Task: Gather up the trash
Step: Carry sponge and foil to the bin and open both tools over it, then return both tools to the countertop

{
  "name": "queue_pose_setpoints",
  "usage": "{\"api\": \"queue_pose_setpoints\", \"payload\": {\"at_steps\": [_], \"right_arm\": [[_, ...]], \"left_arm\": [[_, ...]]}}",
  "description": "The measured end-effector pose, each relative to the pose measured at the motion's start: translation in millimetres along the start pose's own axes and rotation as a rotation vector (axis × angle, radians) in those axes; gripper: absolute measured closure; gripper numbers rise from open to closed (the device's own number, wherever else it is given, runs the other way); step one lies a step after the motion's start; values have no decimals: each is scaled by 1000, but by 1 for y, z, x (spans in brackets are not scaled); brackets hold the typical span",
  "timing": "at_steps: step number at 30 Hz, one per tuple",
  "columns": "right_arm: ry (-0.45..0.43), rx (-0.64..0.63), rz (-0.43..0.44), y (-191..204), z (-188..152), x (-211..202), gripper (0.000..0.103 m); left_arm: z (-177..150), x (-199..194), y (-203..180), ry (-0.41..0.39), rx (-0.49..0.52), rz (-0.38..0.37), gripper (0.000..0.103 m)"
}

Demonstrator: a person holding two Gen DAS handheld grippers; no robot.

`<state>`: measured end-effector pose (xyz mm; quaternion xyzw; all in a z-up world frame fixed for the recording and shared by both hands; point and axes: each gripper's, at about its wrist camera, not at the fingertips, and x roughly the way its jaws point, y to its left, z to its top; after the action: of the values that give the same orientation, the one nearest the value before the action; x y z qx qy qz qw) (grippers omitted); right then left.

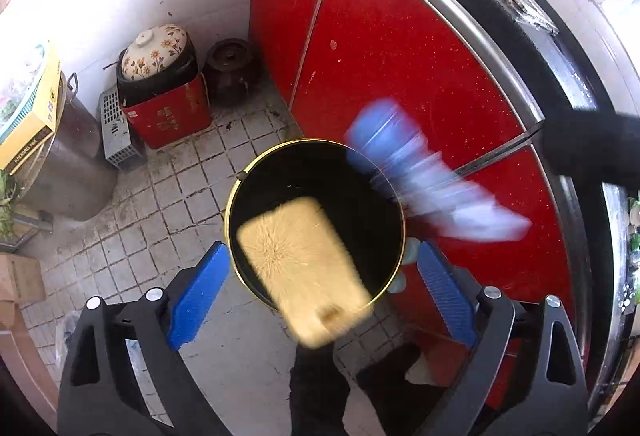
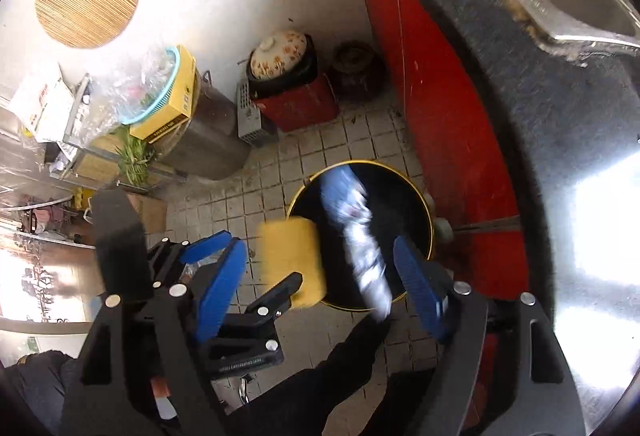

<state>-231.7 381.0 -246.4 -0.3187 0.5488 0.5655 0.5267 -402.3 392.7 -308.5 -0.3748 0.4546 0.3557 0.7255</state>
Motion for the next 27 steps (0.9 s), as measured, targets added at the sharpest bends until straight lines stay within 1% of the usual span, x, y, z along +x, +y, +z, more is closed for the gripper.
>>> {"api": "queue_pose_setpoints", "payload": {"at_steps": [1,3,7,9,11,12,14,15,16,17,18,19,20,21,23,24,27], "right_arm": [[3,-1,-6,-3,-1,-2,28],[-17,-5,-6,-5,-5,-14,28],[-96,14,-35,-17,-23,-63,20],[-142,43,-70,-30,-40,-96,19],[-189,79,-109,-48,-61,-128,18],[-221,102,-137,-60,-74,-148,17],[-276,155,-211,-85,-102,-186,14],[-308,196,-268,-102,-122,-210,14],[-335,232,-313,-117,-141,-230,13],[-356,260,-347,-127,-155,-244,13],[-379,299,-385,-139,-172,-261,12],[-410,360,-433,-157,-199,-285,12],[-433,411,-468,-170,-220,-301,12],[-448,446,-493,-177,-234,-310,11],[-493,559,-563,-202,-283,-344,11],[-510,611,-591,-212,-306,-359,11],[-550,708,-644,-230,-364,-387,11]], "left_arm": [[0,1,0,2,3,-6,11],[1,-1,0,7,8,8,11],[3,-24,-10,-23,13,2,11],[5,-40,-25,-38,53,16,11],[7,-60,-48,-68,121,19,10],[8,-72,-66,-87,170,22,8],[11,-90,-100,-122,260,1,7],[11,-101,-129,-141,338,-42,7],[11,-107,-147,-148,389,-70,7],[10,-115,-180,-155,469,-105,7],[10,-120,-205,-157,527,-132,7],[8,-125,-230,-160,584,-158,7],[5,-132,-267,-167,664,-192,7],[3,-137,-290,-175,709,-217,7],[-5,-149,-342,-183,794,-286,7],[-13,-154,-375,-176,837,-325,7],[-29,-166,-441,-163,911,-409,7]]}}
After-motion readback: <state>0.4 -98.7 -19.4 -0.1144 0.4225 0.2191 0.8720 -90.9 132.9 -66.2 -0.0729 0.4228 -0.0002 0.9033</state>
